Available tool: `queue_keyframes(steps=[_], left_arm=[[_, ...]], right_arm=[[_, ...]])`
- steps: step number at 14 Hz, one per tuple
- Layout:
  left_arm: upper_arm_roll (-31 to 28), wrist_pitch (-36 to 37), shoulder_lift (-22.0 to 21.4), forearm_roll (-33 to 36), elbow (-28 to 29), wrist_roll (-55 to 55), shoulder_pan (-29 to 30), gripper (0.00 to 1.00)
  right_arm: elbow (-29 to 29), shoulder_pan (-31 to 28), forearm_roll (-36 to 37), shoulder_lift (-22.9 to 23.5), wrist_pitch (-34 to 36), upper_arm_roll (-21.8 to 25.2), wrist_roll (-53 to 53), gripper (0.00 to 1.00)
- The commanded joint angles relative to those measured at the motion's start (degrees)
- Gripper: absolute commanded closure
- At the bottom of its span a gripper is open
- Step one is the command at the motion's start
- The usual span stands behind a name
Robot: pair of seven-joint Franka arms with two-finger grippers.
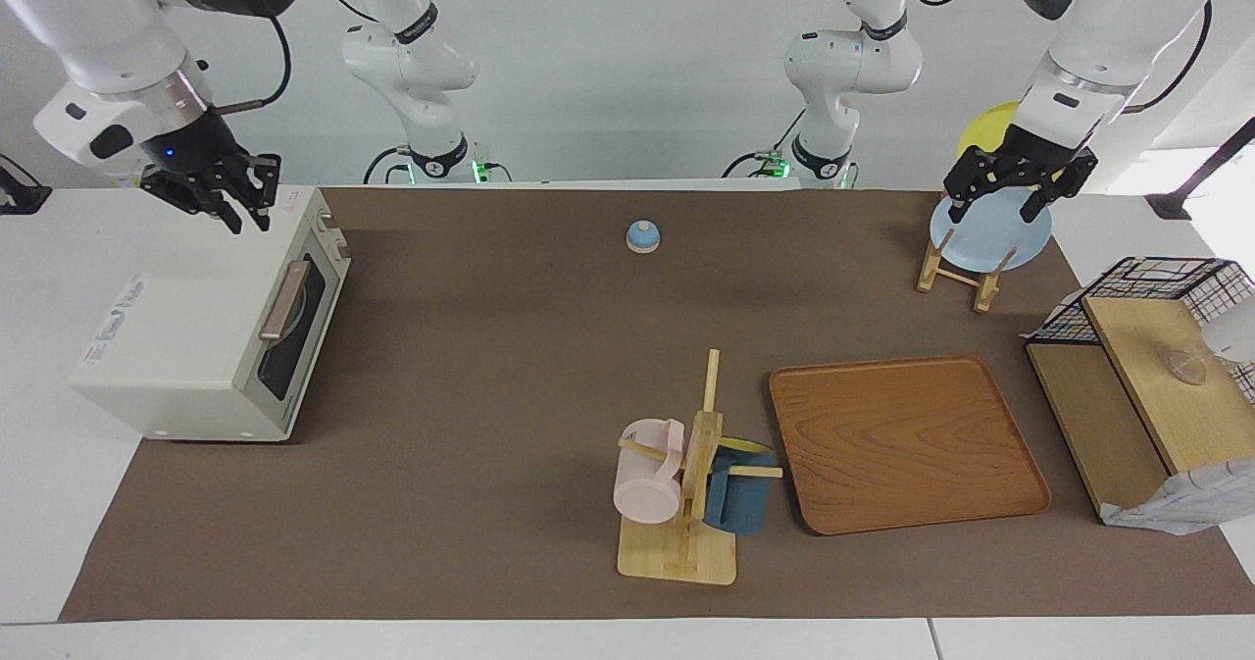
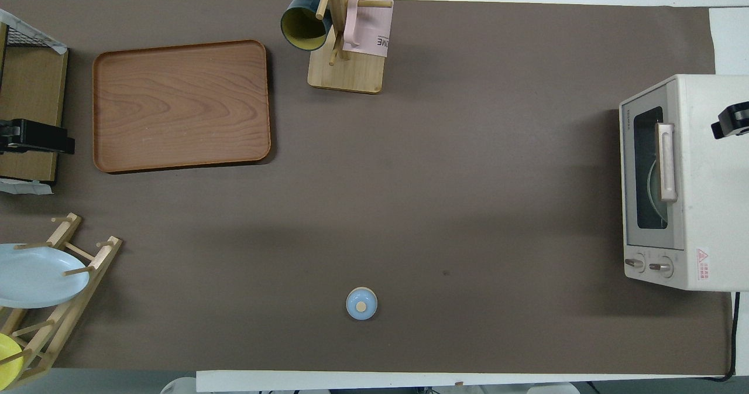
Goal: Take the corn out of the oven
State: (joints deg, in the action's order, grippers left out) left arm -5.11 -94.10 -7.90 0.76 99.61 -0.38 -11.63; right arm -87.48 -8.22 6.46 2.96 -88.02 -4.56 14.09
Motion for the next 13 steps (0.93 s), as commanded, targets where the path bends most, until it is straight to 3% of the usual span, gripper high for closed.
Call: queue_keyframes(steps=[1,9,13], left_arm=[[-0.16,1.02,-0.28,0.03,-0.29,0.29,0.11,0.00],[-0.16,1.02,-0.28,0.03,-0.21,0.29,0.11,0.00],[-0.16,1.02,-0.28,0.03,-0.29,0.20,0.11,0.00]], right_arm=[[-6.54,0.22,2.85,0.29,-4.70,-0.18,1.38,1.00],[-17.27,-0.57,3.29,0.29,-13.39,-0.10,1.46,1.00],[-18.16,-0.66,6.09,0.46,-13.14,-0.18,5.14,1.00]])
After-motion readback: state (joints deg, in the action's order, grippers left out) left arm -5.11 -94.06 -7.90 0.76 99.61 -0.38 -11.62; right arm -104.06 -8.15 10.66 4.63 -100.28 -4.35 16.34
